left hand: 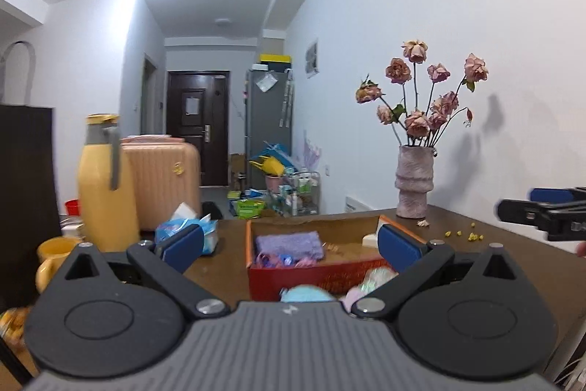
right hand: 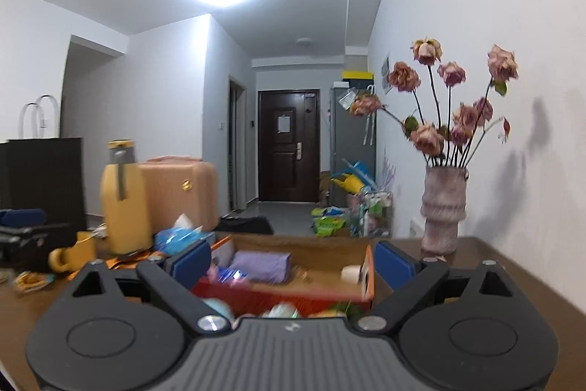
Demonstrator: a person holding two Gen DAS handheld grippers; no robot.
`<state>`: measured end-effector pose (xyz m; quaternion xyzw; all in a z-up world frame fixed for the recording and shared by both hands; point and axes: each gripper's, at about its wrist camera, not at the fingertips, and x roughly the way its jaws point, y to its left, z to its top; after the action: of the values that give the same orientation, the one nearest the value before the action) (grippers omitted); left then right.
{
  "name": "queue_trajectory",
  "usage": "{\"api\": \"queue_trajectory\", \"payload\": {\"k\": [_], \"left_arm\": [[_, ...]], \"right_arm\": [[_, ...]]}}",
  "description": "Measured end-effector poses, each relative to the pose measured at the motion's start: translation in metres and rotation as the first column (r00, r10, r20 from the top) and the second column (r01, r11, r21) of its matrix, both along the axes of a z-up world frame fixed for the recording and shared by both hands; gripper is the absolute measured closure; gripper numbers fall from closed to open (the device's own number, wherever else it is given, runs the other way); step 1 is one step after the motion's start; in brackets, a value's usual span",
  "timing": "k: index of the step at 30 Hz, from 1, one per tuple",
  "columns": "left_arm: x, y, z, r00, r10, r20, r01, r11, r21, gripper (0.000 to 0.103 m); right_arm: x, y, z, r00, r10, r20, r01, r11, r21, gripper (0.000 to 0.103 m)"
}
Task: Organize soft objects
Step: 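Withdraw both tools from the box toward the remaining items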
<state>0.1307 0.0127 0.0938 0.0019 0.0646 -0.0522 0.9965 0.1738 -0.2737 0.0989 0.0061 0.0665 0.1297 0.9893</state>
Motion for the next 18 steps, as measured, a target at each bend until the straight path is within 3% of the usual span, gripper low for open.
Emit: {"api": "queue_trajectory", "payload": {"k": [7,10,14,18], "left_arm": [[-0.057,0.022,-0.035,0.998,0.023,-0.06,-0.027,0.997,-0.067,0.0],[-0.051,0.022,-0.04,0.995,0.023,-0.1,-0.03,0.997,-0.071,0.0],[-0.038,0.014,-0.045,0.995,-0.016,-0.095,0.009,0.997,-0.075,0.0],[-0.012,-0.003,-0.06,0.987,-0.052,-0.149,0.047,0.998,-0.033,0.0]], "right_arm": [[-0.088,-0.004,-0.048,0.999,-0.021,-0.024,0.021,1.0,0.005,0.004],[-0.086,-0.012,-0.056,0.996,-0.007,-0.087,0.011,0.999,0.045,0.004],[-0.072,-0.017,-0.059,0.994,-0.048,-0.099,0.054,0.997,0.057,0.004],[-0.055,-0.019,-0.072,0.99,-0.047,-0.135,0.057,0.996,0.068,0.005]]}}
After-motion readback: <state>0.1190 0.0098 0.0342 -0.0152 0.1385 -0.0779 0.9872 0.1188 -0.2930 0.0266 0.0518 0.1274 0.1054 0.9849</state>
